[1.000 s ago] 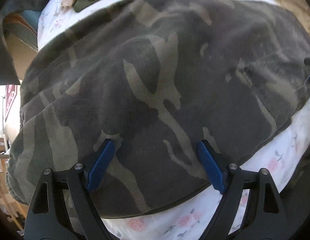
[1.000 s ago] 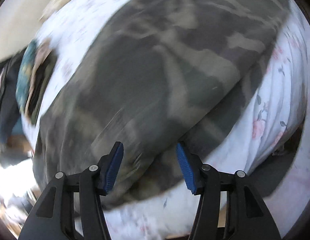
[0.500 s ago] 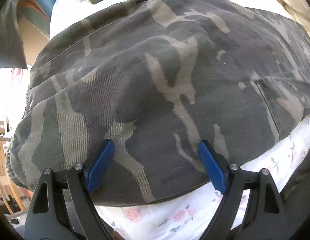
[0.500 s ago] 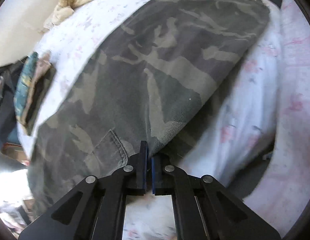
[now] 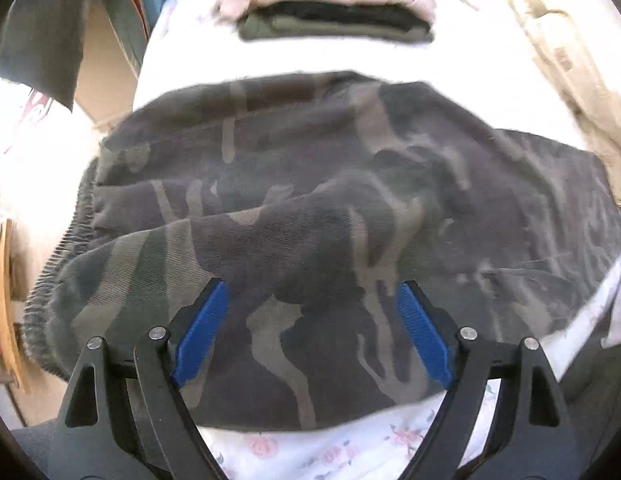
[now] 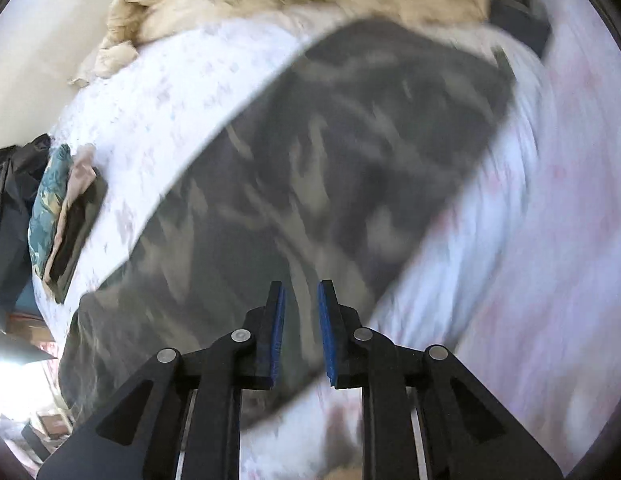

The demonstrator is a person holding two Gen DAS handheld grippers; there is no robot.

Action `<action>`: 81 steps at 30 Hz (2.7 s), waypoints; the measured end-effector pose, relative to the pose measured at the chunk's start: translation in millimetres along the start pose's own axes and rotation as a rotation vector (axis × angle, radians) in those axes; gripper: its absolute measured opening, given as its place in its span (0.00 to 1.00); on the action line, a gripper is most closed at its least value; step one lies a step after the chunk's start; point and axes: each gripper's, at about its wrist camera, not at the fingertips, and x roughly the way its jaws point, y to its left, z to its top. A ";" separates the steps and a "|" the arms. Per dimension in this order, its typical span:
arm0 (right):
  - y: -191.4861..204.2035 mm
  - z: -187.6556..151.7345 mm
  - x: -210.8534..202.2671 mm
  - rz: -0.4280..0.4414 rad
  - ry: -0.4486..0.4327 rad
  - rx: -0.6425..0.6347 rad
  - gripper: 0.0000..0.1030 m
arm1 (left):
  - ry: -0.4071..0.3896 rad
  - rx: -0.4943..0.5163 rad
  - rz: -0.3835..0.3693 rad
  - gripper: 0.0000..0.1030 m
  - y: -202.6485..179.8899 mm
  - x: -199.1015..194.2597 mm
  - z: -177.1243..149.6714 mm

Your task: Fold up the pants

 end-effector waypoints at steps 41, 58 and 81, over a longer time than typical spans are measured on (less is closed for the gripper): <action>247.1 24.2 172.1 0.145 0.285 -1.341 0.00 | 0.146 0.176 0.135 0.89 41.7 104.9 146.0; 257.6 31.5 131.8 0.091 0.078 -1.196 0.01 | 0.025 0.045 0.088 0.89 67.9 55.2 145.0; 378.7 -76.0 134.6 0.395 0.193 -1.129 0.06 | -0.007 -0.316 0.087 0.89 220.3 -9.7 99.6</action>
